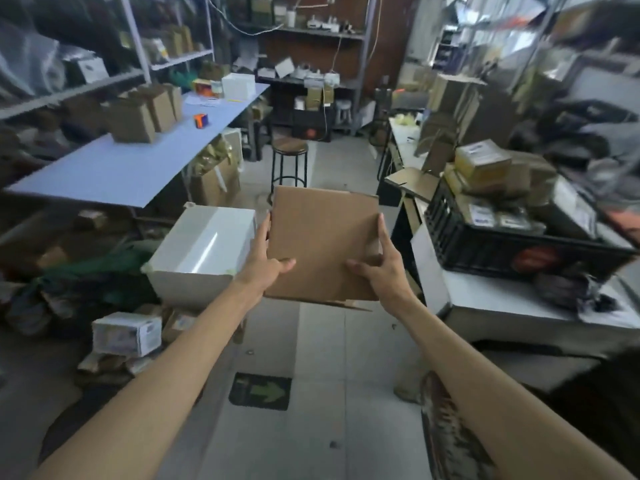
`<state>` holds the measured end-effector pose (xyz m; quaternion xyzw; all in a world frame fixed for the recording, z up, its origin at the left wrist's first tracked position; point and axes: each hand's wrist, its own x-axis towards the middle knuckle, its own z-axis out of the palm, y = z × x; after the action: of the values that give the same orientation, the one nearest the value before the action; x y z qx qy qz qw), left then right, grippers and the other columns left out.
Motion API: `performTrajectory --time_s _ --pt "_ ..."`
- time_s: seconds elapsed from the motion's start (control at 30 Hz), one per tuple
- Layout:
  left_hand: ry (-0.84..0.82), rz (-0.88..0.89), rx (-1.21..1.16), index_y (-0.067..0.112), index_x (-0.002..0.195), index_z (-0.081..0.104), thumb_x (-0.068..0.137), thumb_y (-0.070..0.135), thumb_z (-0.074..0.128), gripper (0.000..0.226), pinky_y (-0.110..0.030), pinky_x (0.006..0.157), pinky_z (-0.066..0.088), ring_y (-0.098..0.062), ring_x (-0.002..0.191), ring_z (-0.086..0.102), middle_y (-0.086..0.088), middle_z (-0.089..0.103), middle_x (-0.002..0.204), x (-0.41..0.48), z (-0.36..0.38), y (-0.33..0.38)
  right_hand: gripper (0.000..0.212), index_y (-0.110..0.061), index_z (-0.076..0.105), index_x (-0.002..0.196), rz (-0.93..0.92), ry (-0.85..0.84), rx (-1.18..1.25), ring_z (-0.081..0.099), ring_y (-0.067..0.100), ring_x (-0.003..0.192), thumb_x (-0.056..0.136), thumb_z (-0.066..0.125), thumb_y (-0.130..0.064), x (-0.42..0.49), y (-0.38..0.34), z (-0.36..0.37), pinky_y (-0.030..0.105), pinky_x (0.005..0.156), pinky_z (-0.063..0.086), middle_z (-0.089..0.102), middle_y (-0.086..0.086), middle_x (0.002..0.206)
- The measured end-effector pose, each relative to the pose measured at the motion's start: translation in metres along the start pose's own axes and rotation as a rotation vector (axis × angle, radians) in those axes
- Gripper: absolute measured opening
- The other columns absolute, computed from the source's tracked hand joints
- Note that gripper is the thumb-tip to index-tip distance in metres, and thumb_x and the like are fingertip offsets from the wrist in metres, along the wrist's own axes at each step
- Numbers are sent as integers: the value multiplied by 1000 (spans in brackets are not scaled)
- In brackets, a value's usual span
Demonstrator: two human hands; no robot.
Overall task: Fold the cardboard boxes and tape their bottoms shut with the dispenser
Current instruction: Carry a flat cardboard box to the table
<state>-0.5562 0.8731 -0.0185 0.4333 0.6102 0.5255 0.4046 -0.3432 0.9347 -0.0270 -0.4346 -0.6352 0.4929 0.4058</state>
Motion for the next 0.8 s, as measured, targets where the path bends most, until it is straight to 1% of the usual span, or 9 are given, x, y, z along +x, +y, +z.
performTrajectory --time_s 0.1,0.13,0.2,0.27,0.37,0.5,0.63,0.73,0.8 --pt "-55 1 -12 47 149 8 86 -3 63 98 -54 111 33 -22 138 32 1 28 153 44 15 0 106 -48 6 148 7 52 -9 51 13 108 78 76 -11 37 11 -12 36 93 47 34 -10 136" --pt "-65 8 -15 46 149 9 86 -4 63 97 -54 110 35 -22 137 34 2 30 151 59 20 1 106 -47 6 148 4 70 -10 50 12 110 78 77 -11 51 15 -16 35 94 45 34 -10 136" --pt "-70 21 -12 44 150 9 86 -4 63 97 -51 109 37 -18 133 37 6 33 145 92 30 2 106 -47 6 149 -14 87 -18 48 4 106 77 78 -13 84 21 -23 26 88 41 33 -14 134" --pt "-63 34 -11 43 150 8 86 -5 64 98 -44 107 39 -13 126 38 6 33 145 125 39 6 106 -47 6 149 -41 80 -11 48 2 106 78 77 -13 118 26 -30 22 86 40 33 -13 137" --pt "-60 30 -15 44 150 8 86 -4 64 98 -43 106 40 -12 126 38 6 34 146 179 51 16 110 -50 4 148 -52 57 -2 47 6 111 76 79 -15 172 29 -45 30 95 40 32 -11 141" --pt "-52 47 -9 46 149 10 86 -1 66 97 -38 98 44 -11 119 43 15 39 128 249 68 27 113 -52 4 147 -49 50 -1 41 15 124 72 82 -18 243 31 -65 42 105 36 30 -15 137" --pt "-26 28 9 47 148 13 84 -3 66 97 -40 100 43 -10 114 46 24 43 114 312 82 22 113 -48 4 149 -54 43 -31 36 17 131 72 82 -20 305 42 -75 46 111 32 28 -13 143" --pt "-8 20 11 47 148 13 83 -2 68 98 -35 95 44 -5 107 48 25 43 113 361 88 16 112 -47 4 149 -42 36 -47 34 19 133 73 82 -21 355 53 -80 50 112 31 26 -8 149" --pt "-5 16 4 46 149 13 84 -2 67 97 -31 91 43 -1 104 48 22 42 118 396 91 12 111 -45 5 150 -38 31 -58 34 19 134 73 82 -21 391 61 -80 51 112 30 26 -7 150"
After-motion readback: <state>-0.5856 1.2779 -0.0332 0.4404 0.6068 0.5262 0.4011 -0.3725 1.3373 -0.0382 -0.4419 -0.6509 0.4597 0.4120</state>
